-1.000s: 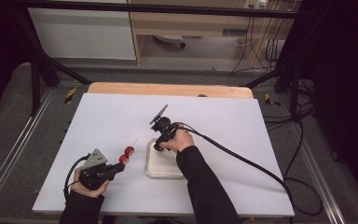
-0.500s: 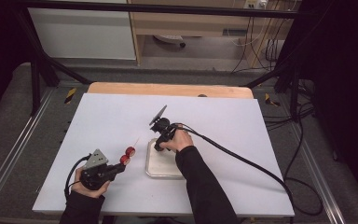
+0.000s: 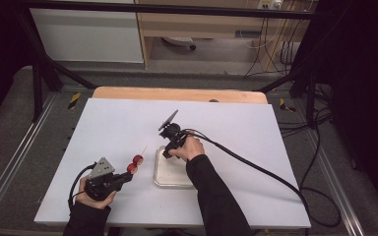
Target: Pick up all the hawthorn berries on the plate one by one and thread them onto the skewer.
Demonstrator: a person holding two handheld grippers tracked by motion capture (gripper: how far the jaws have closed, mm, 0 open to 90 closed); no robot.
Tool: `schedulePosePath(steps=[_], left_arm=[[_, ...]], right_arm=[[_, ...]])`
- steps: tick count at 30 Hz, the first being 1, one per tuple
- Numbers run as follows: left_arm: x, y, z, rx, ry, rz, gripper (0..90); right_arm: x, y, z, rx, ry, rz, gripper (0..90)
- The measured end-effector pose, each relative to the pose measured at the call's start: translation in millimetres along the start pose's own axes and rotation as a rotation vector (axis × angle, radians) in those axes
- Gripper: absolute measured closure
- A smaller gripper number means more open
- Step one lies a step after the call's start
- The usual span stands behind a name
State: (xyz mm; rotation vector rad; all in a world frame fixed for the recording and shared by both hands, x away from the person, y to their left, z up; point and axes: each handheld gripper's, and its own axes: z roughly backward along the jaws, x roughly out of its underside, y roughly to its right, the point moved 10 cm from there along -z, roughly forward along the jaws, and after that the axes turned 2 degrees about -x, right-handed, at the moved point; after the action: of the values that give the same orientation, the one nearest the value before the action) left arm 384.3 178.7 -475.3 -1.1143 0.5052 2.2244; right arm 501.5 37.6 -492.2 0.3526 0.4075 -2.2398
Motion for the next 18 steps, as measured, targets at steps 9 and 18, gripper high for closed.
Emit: schedulePosePath(steps=[9,18], left_arm=[[-1.6,6.0,-0.4,0.001,0.004,-0.008,87.9],[-3.5,17.4,-2.7,0.004,0.002,-0.032,87.8]], right_arm=[[4.2,-14.5,39.0,-0.040,0.173,-0.057,61.3],[18.1,-23.8,62.5,-0.126,0.423,-0.151,61.4]])
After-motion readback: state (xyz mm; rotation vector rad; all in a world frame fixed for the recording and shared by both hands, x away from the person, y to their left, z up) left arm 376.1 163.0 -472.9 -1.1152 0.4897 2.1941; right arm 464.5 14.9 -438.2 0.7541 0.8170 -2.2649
